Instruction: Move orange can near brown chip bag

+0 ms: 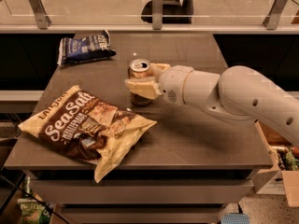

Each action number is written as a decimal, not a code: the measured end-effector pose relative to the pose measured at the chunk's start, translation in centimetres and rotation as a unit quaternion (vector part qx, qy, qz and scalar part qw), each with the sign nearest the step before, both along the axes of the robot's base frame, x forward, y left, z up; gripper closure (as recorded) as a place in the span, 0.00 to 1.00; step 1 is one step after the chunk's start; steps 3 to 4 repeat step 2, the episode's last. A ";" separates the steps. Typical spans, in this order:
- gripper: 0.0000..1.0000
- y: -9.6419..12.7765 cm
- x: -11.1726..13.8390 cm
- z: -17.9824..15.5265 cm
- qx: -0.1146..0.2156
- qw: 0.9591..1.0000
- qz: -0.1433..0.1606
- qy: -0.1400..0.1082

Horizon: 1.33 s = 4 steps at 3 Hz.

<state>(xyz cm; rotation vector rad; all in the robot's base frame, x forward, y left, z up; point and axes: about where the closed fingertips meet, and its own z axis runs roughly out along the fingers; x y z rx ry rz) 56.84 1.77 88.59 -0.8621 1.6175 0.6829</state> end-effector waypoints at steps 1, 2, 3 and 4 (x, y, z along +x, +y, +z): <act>0.00 0.2 -0.1 0.1 0.000 1.000 0.002 -0.001; 0.00 0.2 -0.1 0.1 0.000 1.000 0.002 -0.001; 0.00 0.2 -0.1 0.1 0.000 1.000 0.002 -0.001; 0.00 0.2 -0.1 0.1 0.000 1.000 0.002 -0.001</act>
Offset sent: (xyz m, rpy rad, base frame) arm -0.0006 0.0019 0.0005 -0.0007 -0.0009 0.0032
